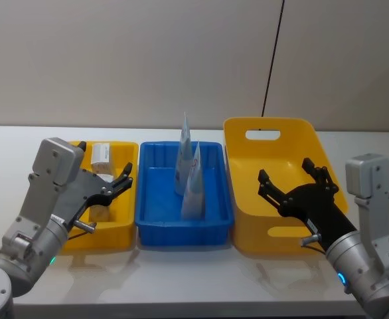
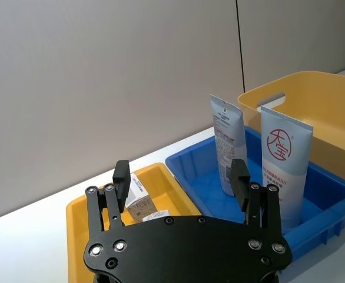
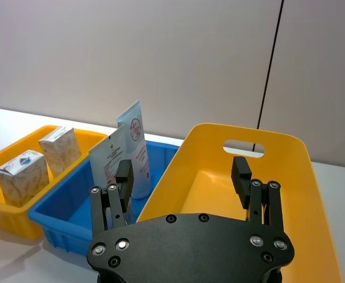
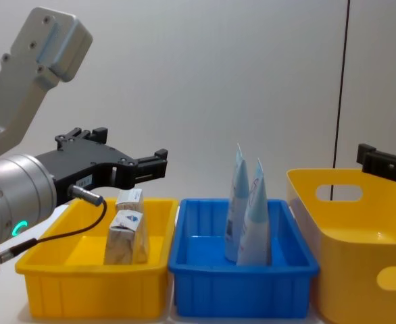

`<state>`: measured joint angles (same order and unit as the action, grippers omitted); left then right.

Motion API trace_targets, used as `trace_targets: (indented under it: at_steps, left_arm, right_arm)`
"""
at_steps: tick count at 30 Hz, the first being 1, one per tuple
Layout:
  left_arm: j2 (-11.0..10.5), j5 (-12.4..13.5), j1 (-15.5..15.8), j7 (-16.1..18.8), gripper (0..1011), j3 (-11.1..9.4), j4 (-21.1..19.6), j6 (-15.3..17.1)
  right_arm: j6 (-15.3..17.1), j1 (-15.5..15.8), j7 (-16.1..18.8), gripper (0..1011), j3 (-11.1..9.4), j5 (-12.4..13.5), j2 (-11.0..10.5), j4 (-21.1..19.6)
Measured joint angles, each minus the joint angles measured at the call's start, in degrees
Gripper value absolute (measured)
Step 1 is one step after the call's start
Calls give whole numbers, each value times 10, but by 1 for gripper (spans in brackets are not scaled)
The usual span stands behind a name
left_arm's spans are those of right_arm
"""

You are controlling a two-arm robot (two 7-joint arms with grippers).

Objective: Bimanual collaborative sorting of washing and personal care products

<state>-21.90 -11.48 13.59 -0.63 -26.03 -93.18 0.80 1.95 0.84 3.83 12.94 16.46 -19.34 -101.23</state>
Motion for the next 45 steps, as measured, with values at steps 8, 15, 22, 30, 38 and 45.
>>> trace_targets:
  at_steps: [8, 15, 22, 30, 38, 45]
  left_arm:
    - [0, 0, 0, 0, 1001, 0, 0, 0]
    - [0, 0, 0, 0, 1001, 0, 0, 0]
    - [0, 0, 0, 0, 1001, 0, 0, 0]
    - [0, 0, 0, 0, 1002, 0, 0, 0]
    - [0, 0, 0, 0, 1001, 0, 0, 0]
    - [0, 0, 0, 0, 1001, 0, 0, 0]
  right_arm:
    - [0, 0, 0, 1002, 0, 0, 0, 0]
    - [0, 0, 0, 1002, 0, 0, 0, 0]
    - [0, 0, 0, 1002, 0, 0, 0, 0]
    - [0, 0, 0, 1002, 0, 0, 0, 0]
    - [0, 0, 0, 1002, 0, 0, 0, 0]
    - [0, 0, 0, 1002, 0, 0, 0, 0]
